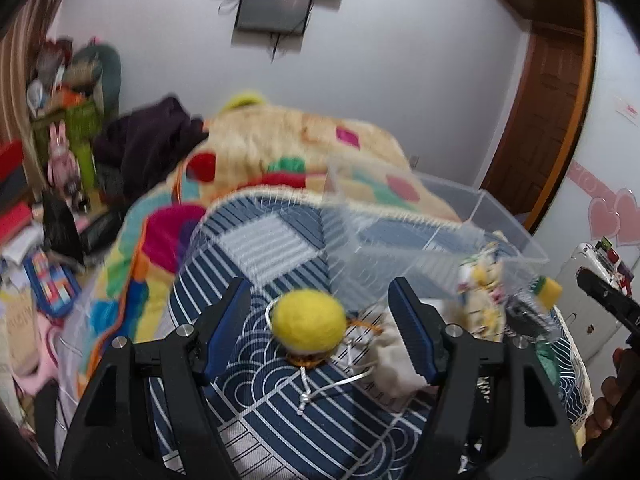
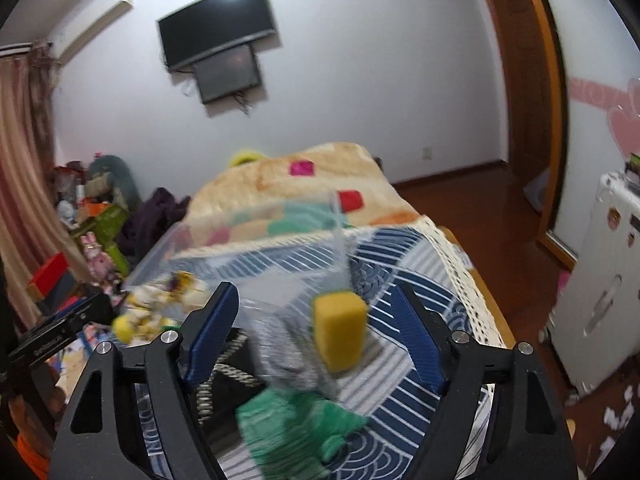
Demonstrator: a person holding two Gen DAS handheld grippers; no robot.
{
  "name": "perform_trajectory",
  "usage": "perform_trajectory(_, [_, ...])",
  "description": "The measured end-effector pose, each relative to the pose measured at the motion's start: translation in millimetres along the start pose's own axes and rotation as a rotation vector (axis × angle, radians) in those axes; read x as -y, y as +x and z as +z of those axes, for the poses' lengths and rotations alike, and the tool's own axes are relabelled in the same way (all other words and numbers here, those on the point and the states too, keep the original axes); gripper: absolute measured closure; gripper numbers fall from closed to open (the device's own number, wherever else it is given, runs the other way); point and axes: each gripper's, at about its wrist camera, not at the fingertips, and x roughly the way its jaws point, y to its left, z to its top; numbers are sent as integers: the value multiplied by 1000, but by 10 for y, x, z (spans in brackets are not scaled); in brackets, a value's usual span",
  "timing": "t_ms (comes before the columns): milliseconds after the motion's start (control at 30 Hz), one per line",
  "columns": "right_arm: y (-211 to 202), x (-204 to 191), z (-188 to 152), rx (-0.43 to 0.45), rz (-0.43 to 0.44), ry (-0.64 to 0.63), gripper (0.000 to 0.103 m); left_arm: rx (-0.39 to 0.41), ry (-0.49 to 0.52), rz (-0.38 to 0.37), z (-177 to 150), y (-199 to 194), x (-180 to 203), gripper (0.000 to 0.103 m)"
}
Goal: Organize soft objects
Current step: 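Grasp the yellow ball with left gripper while right gripper grasps the yellow sponge, drop both into box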
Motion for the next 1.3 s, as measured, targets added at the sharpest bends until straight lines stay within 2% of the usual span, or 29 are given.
perform_trajectory(133, [133,78,-59,-72,-21,34,30,-51,-17,21,-82,161,-57,42])
perform_trajectory(167, [161,99,-76,-86,-16,44,36,-64,-14,20,-106,203,-62,44])
perform_trajectory(233, [224,126,-97,-114,-12,64,43,-82,-6,20,-140,277,-52,49])
perform_trajectory(300, [294,146,-115,-132,1,90,46,-108,-4,15,-159,356,-47,52])
perform_trajectory(367, [329,151,-138,-141,5,108,58,-125,-9,-3,-177,390,-54,58])
perform_trajectory(467, [387,158,-159,-162,28,119,70,-112,-12,-11,-177,365,-66,59])
perform_trajectory(733, [168,55,-65,-88,-2,50,71,-47,16,4,-86,152,28,60])
perform_trajectory(933, [-140,30,115,-5,27,61,71,26,31,-34,123,-104,119,60])
perform_trajectory(1067, [-190,-58,288,35,47,31,71,77,56,-52,275,-239,217,60])
perform_trajectory(1200, [-101,-144,438,61,52,3,71,86,45,-114,432,-257,266,60])
perform_trajectory(1300, [-37,-200,523,74,53,-12,71,83,54,-127,529,-210,314,60])
